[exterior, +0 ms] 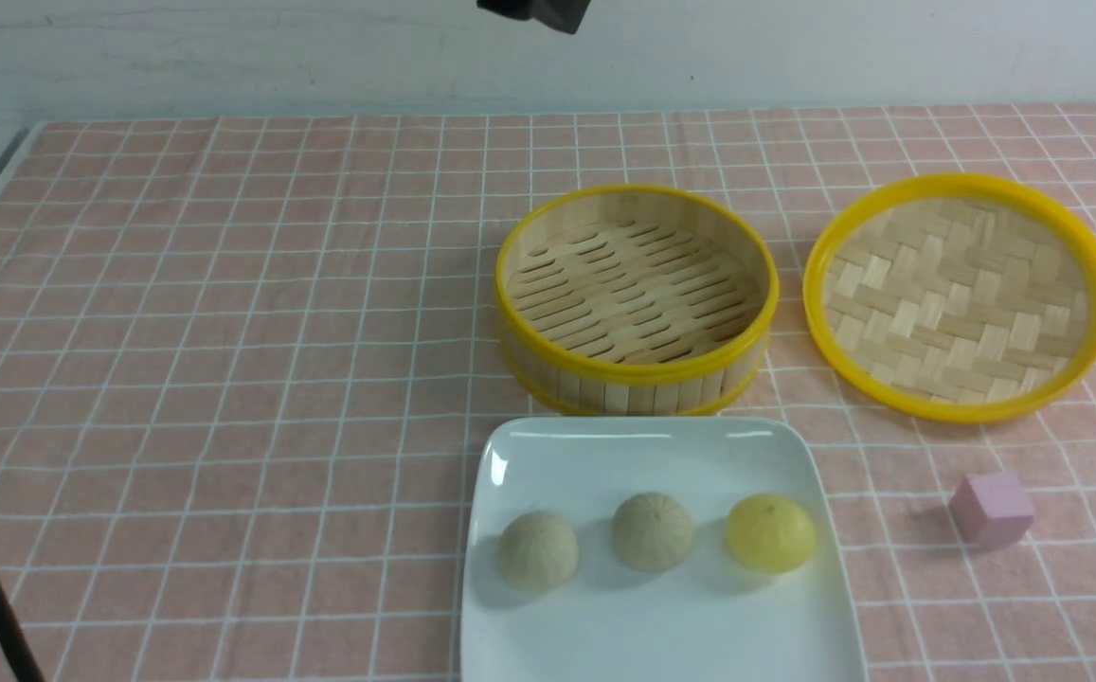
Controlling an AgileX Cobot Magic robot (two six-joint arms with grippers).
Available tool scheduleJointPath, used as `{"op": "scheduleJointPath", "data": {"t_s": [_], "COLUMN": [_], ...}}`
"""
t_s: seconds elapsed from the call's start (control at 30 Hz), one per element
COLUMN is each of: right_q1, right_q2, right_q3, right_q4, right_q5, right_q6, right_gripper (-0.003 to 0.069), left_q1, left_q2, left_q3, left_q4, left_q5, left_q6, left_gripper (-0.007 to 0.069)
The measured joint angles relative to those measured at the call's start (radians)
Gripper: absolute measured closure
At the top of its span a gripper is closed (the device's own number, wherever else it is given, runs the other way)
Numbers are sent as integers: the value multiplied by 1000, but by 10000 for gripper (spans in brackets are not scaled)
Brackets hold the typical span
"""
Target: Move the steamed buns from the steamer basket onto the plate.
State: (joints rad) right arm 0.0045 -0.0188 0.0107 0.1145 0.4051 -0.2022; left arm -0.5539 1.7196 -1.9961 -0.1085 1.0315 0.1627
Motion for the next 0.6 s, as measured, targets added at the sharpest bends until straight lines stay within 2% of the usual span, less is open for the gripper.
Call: {"op": "scheduleJointPath", "data": {"t_s": [0.17,0.33,0.6], "right_q1": [0,0,0], "right_q2": [0,0,0], "right_q3": [0,0,0], "right_q4": [0,0,0], "right_q5": [0,0,0], "right_q6": [0,0,0], "right_gripper": [420,420,420], "left_q1": [0,0,21], "left_q2": [0,2,41], "left_q3": [0,0,17], "left_q4": [7,88,254], "left_q5": [0,17,38], "left_q6": [0,-1,-128], "left_gripper": [382,382,382]}}
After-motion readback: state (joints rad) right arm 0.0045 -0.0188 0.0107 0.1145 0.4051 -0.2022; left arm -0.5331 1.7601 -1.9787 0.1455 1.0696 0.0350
